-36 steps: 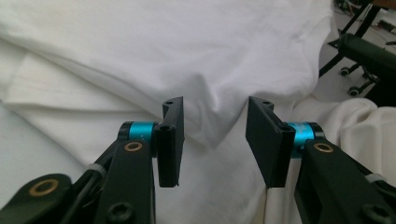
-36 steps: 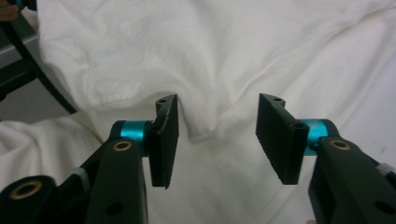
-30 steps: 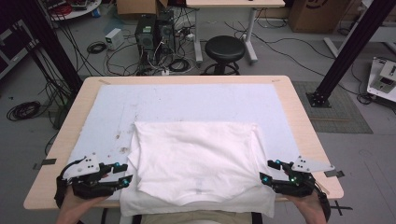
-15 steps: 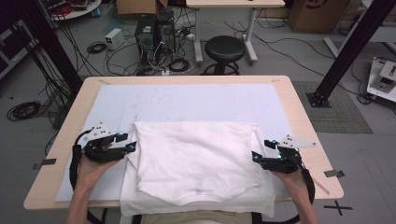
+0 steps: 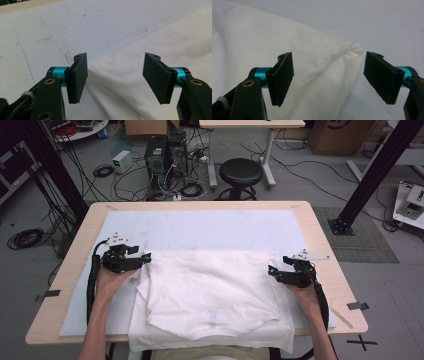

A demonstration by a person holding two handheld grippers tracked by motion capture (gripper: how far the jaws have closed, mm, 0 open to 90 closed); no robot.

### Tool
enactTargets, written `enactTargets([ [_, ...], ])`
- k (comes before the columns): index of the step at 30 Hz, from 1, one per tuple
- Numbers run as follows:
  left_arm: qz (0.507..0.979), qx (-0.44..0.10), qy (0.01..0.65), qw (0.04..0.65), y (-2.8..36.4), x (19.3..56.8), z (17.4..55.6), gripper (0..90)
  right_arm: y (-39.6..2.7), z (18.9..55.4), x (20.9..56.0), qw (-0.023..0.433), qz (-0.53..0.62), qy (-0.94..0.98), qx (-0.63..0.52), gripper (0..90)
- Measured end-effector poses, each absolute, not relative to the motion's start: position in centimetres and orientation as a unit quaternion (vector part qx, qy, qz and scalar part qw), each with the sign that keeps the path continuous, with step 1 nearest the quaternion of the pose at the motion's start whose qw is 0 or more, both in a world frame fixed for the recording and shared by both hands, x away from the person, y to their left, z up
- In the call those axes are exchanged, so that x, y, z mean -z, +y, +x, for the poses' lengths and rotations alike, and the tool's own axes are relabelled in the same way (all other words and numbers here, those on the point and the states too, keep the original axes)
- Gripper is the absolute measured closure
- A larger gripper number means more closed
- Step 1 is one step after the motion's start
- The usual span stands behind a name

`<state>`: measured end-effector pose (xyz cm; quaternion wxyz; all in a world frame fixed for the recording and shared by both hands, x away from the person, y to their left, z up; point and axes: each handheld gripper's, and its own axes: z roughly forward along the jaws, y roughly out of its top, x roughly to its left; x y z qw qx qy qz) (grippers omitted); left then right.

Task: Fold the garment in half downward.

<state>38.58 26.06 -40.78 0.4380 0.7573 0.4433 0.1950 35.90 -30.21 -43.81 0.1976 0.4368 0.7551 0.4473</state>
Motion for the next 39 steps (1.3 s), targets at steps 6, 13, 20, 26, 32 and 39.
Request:
enactTargets([
  [6, 0.743, -0.191, 0.464, 0.443, 26.1, 41.8, 41.0, 36.0, -30.0, 37.1, 44.7, 0.190, 0.449, 0.752, -0.444, 25.4],
  [13, 0.746, -0.172, 0.476, 0.433, 25.8, 43.7, 42.1, 36.0, -29.8, 37.1, 44.8, 0.200, 0.451, 0.742, -0.454, 25.9],
  [20, 0.759, -0.148, 0.484, 0.409, 26.2, 45.0, 42.2, 36.6, -29.7, 37.2, 44.8, 0.200, 0.454, 0.745, -0.446, 26.4],
  [26, 0.761, -0.153, 0.474, 0.414, 26.3, 45.2, 42.0, 38.9, -29.4, 37.2, 44.9, 0.207, 0.449, 0.752, -0.437, 26.4],
  [32, 0.775, -0.183, 0.462, 0.391, 25.8, 45.1, 41.6, 51.5, -29.2, 37.2, 44.9, 0.212, 0.448, 0.755, -0.430, 26.4],
  [39, 0.785, -0.186, 0.439, 0.396, 25.5, 45.1, 41.3, 74.7, -29.3, 37.2, 44.9, 0.211, 0.453, 0.752, -0.429, 26.4],
])
